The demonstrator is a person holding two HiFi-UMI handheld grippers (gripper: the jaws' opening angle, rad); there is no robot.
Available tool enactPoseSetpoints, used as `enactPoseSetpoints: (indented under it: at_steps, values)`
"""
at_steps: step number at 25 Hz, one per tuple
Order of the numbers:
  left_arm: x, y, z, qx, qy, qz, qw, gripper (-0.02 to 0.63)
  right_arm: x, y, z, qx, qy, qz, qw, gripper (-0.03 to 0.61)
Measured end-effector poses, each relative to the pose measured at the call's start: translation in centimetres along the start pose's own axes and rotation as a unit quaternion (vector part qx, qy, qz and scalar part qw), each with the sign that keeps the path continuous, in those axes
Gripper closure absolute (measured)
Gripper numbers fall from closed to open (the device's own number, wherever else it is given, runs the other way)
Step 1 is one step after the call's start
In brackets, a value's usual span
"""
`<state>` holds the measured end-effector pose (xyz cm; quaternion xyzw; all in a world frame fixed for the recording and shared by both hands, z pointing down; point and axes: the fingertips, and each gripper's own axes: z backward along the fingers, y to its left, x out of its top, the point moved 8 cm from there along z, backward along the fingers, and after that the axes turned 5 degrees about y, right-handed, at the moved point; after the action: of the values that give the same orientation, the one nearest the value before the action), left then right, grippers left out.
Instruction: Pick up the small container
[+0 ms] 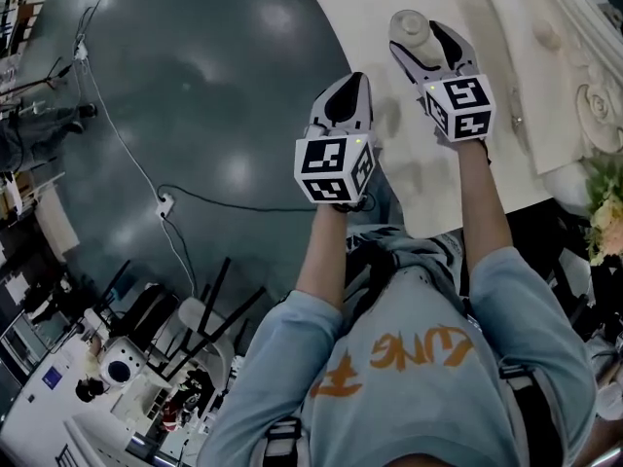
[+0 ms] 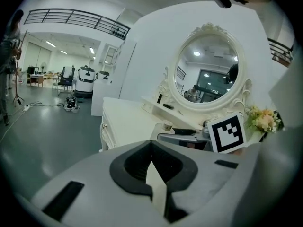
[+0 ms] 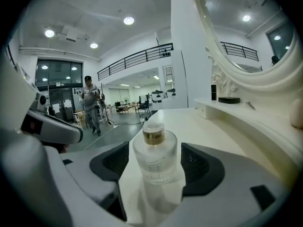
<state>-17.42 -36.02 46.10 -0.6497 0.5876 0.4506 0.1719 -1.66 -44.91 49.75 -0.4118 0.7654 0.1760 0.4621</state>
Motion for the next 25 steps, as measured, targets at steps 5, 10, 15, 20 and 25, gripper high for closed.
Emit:
enactPoseSetpoints:
  at_steps: [5,10,15,20,25]
  values:
    - [-0.1,0.1,0.5,0.001,-0.003,0.002,1.0000,0.592,0.1,-0.1,-1.7,-0.005,0.016,0.025,1.000,0.252]
    - [0.2,0.6,1.7,0.011,-0.009,0.004,0.9999,0.592,0.1,0.1,-2.8,-0.016,0.029,0.035,0.999,0.253]
    - [0.4,0.5,2.7,0.020,-0.018,0.008,0.9996,0.592,0.3,0.1,-2.7,-0.025,0.040,0.015,0.999,0.252]
    - [0.1,-0.2,3.7,0.026,-0.030,0.014,0.9991,0.592,1.0,0.6,-0.8,-0.018,0.028,-0.014,0.999,0.252]
    - [-0.5,-2.1,4.7,0.029,-0.044,0.018,0.9985,0.592,1.9,0.9,3.1,-0.022,-0.008,-0.041,0.999,0.252]
